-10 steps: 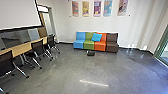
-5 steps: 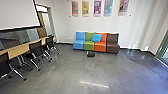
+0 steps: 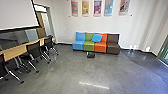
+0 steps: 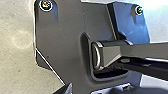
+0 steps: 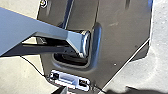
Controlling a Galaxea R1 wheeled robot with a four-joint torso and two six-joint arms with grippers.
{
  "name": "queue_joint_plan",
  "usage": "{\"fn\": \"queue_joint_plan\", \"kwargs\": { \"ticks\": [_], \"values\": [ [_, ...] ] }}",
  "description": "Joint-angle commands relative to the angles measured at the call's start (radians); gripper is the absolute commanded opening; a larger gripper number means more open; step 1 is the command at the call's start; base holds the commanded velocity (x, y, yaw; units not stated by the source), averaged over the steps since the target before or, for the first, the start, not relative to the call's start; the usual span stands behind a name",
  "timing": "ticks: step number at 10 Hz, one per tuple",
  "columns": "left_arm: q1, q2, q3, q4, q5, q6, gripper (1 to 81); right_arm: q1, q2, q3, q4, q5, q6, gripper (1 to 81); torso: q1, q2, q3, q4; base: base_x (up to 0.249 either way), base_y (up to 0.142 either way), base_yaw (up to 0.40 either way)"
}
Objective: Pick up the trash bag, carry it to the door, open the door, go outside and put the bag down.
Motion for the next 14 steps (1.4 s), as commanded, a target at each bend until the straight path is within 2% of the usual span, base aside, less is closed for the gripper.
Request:
{"fn": "queue_joint_plan", "kwargs": {
  "ticks": [1, 14],
  "values": [
    [-0.038, 0.001, 0.002, 0.010, 0.057, 0.006, 81.1, 0.024, -0.007, 0.001, -0.009, -0.062, -0.006, 81.1, 0.000, 0.000, 0.000, 0.000, 0.171, 0.000, 0.000],
    [-0.043, -0.001, 0.002, 0.007, 0.057, 0.004, 81.1, 0.034, -0.001, -0.020, -0.015, -0.073, -0.014, 81.1, 0.000, 0.000, 0.000, 0.000, 0.175, 0.000, 0.000]
  ]
}}
